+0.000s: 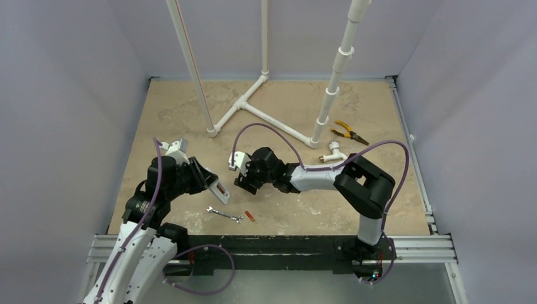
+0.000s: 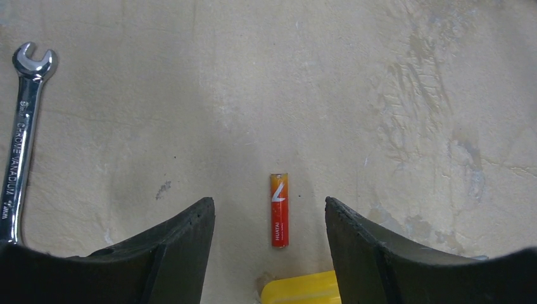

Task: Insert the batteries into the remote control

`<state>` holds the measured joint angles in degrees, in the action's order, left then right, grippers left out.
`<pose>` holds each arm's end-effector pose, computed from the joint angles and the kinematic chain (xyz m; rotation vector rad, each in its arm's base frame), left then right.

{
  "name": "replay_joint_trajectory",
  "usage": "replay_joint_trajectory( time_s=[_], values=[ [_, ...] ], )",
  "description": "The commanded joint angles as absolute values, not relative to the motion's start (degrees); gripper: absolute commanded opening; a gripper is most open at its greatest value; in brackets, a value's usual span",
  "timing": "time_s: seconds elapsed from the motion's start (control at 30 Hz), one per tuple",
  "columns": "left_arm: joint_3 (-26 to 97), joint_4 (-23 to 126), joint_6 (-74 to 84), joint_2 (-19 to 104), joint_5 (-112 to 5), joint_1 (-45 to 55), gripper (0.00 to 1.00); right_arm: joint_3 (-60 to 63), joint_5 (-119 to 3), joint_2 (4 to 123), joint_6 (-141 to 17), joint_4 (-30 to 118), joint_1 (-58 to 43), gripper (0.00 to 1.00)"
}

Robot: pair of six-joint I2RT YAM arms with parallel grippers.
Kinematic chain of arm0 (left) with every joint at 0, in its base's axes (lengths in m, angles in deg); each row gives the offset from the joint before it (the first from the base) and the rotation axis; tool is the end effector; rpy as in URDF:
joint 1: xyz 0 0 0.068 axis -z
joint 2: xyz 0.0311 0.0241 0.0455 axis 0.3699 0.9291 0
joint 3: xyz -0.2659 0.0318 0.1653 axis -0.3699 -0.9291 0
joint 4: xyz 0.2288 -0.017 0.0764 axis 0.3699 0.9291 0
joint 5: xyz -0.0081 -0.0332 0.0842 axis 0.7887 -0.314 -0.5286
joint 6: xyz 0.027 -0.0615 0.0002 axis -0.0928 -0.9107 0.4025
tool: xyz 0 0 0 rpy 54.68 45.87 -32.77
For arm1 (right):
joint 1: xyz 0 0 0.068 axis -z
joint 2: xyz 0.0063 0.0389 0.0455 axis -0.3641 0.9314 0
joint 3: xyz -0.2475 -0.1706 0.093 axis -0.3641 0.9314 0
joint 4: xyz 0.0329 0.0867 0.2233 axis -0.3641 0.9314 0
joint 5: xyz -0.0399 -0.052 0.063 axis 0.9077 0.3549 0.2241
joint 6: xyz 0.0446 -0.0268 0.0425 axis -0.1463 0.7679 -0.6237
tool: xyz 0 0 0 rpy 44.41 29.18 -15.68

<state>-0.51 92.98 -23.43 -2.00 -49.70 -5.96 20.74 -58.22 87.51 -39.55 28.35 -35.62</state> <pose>0.0720 -0.0317 0.2821 -0.3430 2.2193 -0.7708 0.2110 0.3383 0.2105 -1.3730 1.7273 0.5607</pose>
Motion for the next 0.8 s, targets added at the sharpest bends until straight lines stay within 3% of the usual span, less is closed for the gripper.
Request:
replay_joint_trajectory(
  time_s=[0.0,0.33,0.77],
  values=[
    [-0.07,90.65,-22.63,-1.92,-47.84,-6.50,0.00,17.73,-60.77,88.62,-38.27,29.47,-34.68,0.62],
    [-0.07,88.56,-22.05,-0.45,-46.90,-6.50,0.00,15.97,-63.77,90.68,-39.07,33.61,-31.81,0.60],
    [-0.01,88.10,-21.88,0.33,-46.96,-6.50,0.00,14.58,-64.15,92.62,-38.15,36.35,-31.77,0.47]
  ],
)
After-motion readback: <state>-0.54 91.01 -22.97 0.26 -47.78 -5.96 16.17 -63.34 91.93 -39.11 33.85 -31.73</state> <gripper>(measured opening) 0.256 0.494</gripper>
